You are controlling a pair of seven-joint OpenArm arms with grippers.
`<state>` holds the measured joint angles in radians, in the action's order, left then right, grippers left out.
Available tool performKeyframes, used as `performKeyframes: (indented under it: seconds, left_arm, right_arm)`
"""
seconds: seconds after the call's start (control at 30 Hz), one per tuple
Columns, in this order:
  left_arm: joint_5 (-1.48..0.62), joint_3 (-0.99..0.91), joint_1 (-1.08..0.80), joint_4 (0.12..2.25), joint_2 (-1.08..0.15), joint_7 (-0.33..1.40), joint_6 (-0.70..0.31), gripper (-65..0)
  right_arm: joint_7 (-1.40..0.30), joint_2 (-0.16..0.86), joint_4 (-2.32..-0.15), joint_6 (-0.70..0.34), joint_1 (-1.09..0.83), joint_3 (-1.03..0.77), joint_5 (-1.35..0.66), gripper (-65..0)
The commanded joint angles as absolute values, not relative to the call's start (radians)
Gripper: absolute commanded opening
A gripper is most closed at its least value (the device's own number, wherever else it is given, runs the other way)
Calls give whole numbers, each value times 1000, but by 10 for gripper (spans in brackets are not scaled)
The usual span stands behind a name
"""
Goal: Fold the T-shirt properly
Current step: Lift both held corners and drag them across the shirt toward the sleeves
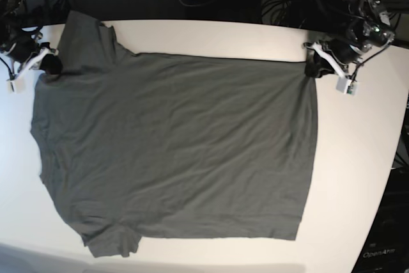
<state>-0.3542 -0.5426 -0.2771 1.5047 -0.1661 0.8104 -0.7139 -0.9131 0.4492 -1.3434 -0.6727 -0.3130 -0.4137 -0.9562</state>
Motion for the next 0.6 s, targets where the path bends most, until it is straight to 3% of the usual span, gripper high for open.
performKeyframes:
  seconds: [0.0,0.57]
  left_arm:
    - [-265,-550,-294,1520,-173,897,-688,-631]
    - [-265,-605,-295,1639,-130,905,-688,-631]
  right_arm:
    - [-903,472,-1362,-698,-308,-423,-975,-643]
    - [-905,472,-1468,-698,-302,-421,-975,-641]
